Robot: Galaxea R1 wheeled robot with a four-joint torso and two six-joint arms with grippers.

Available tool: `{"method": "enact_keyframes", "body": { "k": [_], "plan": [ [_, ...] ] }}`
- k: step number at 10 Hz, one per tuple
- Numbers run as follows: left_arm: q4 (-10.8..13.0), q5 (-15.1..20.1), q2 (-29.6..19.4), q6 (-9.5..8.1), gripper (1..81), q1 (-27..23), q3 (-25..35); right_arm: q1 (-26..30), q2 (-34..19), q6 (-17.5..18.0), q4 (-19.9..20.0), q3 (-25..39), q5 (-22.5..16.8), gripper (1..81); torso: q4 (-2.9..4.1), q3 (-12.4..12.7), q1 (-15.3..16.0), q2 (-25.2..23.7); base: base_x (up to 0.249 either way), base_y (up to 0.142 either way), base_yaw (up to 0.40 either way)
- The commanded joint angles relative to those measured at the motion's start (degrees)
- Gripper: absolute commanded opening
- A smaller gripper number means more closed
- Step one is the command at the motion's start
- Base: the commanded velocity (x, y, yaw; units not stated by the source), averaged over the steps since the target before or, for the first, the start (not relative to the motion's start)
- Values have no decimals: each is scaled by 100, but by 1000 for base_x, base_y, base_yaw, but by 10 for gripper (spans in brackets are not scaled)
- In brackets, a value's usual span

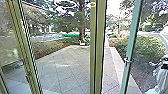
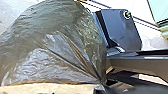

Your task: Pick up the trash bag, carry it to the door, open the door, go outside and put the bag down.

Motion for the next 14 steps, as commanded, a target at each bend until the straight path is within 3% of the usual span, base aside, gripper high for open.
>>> {"method": "enact_keyframes", "body": {
  "k": [1,3,5,6,7,8,9,10,14],
  "plan": [
    [-10,303,-15,-15,10,-235,43,503,-26,-58,1095,552,-1269,811,0,0,0,0,0,0,0],
    [-1,294,-15,-15,10,-235,43,-58,-122,-163,1660,1148,-1973,811,0,0,0,0,0,0,0],
    [42,259,-6,-15,10,-235,43,-885,-237,-181,2126,1649,-1992,811,0,0,0,0,0,0,0],
    [52,259,-15,-6,10,-252,43,-1184,-254,-416,2161,1975,-1983,811,0,0,0,0,0,0,0],
    [52,259,-33,-6,10,-253,35,-1430,-316,-584,2389,2178,-1983,811,0,0,0,0,0,0,0],
    [52,259,-59,-6,10,-253,26,-1685,-456,-969,2783,2379,-1939,811,0,0,0,0,0,0,0],
    [60,259,-68,-6,10,-261,26,-1949,-614,-1279,3049,2574,-1878,811,-2,0,0,0,0,0,0],
    [60,259,-68,-6,10,-270,17,-2221,-720,-1323,3225,2714,-1703,811,-2,0,0,0,0,0,0],
    [60,250,-77,11,10,-305,17,-3575,-1081,-1666,3330,4032,-552,811,-2,0,0,0,0,0,0]
  ]
}}
